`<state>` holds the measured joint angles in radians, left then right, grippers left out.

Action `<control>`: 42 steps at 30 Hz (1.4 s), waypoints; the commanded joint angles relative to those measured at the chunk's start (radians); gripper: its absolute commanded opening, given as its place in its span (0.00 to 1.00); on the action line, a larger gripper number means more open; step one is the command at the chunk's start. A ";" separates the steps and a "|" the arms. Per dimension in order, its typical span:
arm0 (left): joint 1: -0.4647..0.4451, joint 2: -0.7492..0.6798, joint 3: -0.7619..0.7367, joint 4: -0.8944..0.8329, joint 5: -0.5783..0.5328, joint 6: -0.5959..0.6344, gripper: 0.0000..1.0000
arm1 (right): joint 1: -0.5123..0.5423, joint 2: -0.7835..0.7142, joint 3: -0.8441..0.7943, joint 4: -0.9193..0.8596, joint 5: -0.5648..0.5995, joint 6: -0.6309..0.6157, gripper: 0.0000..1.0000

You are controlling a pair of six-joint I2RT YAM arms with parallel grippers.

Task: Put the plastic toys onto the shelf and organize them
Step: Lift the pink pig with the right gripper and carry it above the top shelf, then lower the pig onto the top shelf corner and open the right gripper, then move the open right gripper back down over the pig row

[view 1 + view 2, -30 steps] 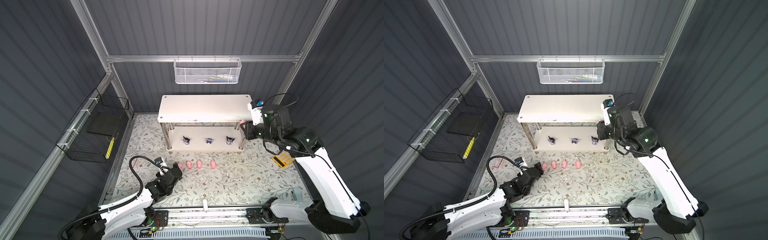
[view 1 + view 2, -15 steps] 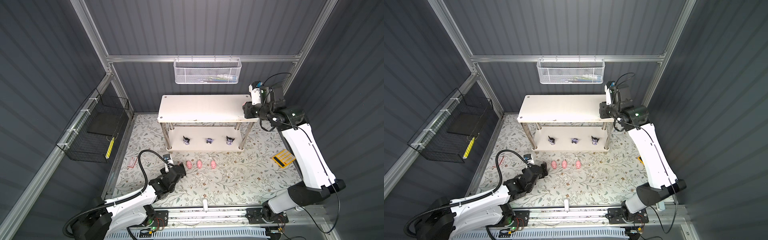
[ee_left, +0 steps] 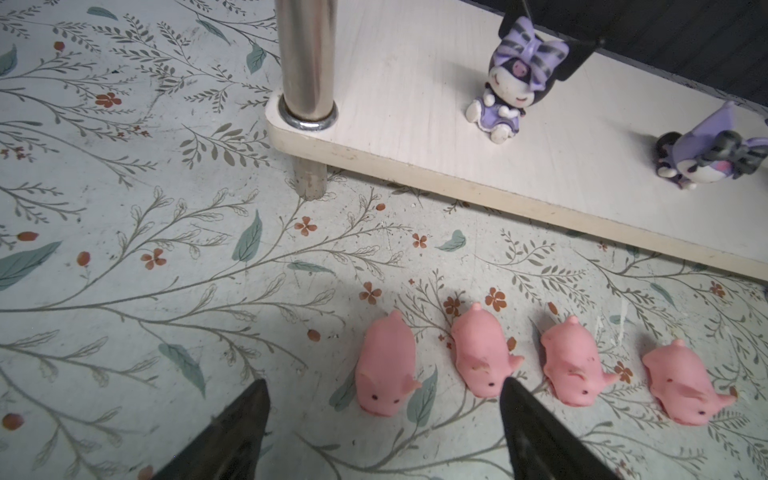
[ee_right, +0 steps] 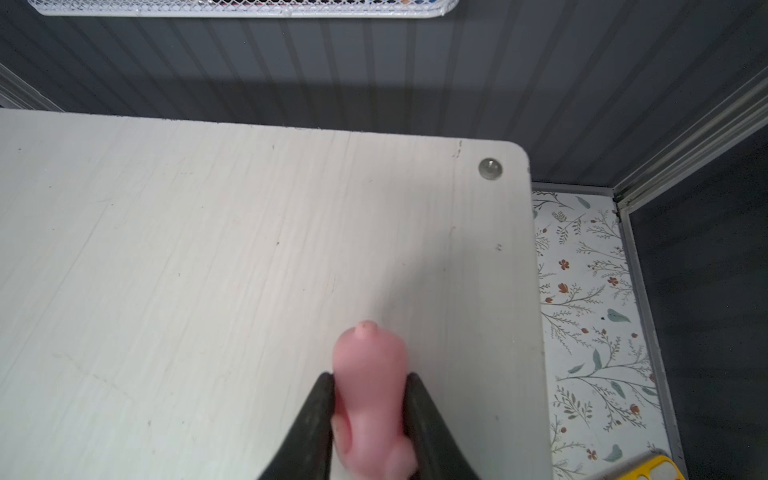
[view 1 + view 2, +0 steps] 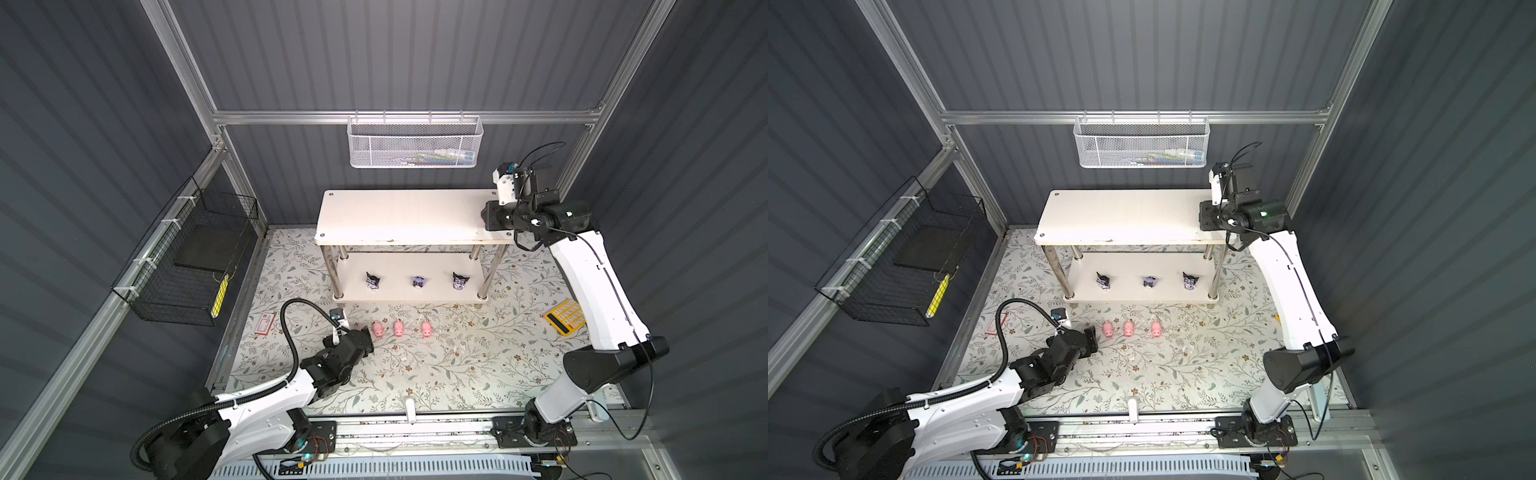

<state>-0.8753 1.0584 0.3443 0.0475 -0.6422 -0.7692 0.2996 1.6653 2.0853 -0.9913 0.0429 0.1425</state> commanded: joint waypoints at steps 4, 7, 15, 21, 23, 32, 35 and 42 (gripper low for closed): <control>0.006 0.020 0.032 0.012 0.005 0.018 0.87 | -0.004 0.030 0.036 -0.013 -0.020 0.010 0.32; 0.007 0.035 0.037 0.017 0.010 0.021 0.87 | -0.002 0.028 0.037 -0.011 -0.017 0.011 0.36; 0.010 0.075 0.059 0.031 0.025 0.028 0.87 | -0.004 0.007 0.052 -0.007 -0.013 0.009 0.47; 0.012 0.083 0.070 0.027 0.029 0.028 0.87 | -0.004 -0.029 0.095 -0.015 -0.016 0.001 0.55; 0.012 0.083 0.072 0.023 0.029 0.027 0.87 | -0.002 -0.054 0.095 -0.011 -0.019 -0.003 0.58; 0.017 0.068 0.074 0.001 0.013 0.017 0.87 | 0.035 -0.440 -0.298 0.251 -0.047 -0.053 0.61; 0.019 0.059 0.070 0.000 0.004 0.015 0.87 | 0.092 -0.601 -0.483 0.324 -0.006 -0.090 0.61; 0.023 0.022 0.068 -0.010 -0.032 0.018 0.87 | 0.316 -0.830 -0.855 0.412 0.131 -0.052 0.61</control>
<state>-0.8600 1.1027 0.3931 0.0643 -0.6365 -0.7589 0.5568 0.8589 1.3434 -0.6472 0.1009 0.0696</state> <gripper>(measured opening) 0.870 0.607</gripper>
